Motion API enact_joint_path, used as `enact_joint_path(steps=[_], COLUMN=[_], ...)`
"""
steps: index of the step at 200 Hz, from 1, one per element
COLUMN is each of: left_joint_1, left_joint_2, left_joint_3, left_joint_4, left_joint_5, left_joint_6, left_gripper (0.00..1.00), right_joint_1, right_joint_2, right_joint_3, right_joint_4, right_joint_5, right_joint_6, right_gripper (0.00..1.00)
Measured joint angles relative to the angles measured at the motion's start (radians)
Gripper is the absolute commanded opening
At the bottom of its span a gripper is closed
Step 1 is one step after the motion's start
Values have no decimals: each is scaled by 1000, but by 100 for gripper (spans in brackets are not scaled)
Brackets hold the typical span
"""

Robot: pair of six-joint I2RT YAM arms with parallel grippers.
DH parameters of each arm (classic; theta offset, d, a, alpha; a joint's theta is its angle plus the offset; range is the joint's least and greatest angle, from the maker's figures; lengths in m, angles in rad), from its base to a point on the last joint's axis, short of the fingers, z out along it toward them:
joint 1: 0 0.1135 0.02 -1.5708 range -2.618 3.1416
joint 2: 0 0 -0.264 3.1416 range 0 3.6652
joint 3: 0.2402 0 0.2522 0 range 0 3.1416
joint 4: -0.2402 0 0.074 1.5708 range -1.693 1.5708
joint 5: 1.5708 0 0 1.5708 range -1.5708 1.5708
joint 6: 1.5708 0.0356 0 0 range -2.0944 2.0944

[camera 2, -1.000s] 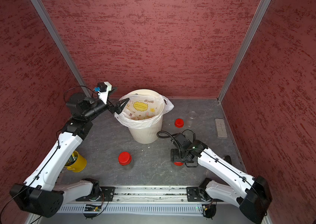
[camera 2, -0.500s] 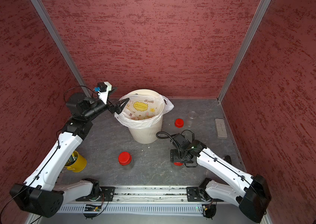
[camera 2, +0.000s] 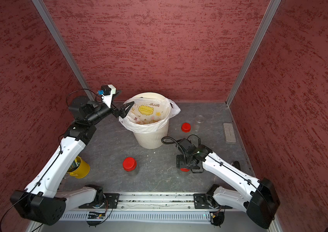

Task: Empty moldy tea leaves from jars
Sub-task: Pick up the jar from the center of the board.

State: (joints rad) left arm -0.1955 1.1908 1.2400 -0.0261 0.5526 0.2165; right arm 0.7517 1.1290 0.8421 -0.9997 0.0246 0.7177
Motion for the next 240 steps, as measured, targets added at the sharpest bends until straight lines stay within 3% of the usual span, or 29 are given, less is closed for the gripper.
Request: enact_joint_path(steps=[70, 183, 240], left_joint_1=[0, 0, 0], left_joint_2=[0, 0, 0], left_joint_3=[0, 0, 0], left_joint_4=[0, -3, -3], left_joint_5=[0, 1, 38], left_joint_6=[0, 0, -1], left_gripper=[100, 100, 100], right_joint_1=[0, 5, 5], right_joint_2=[2, 21, 29], right_joint_3=[0, 18, 137], right_joint_4=[1, 1, -28], right_joint_5=[3, 9, 33], right_joint_6=[0, -15, -32], right_gripper=[73, 54, 51])
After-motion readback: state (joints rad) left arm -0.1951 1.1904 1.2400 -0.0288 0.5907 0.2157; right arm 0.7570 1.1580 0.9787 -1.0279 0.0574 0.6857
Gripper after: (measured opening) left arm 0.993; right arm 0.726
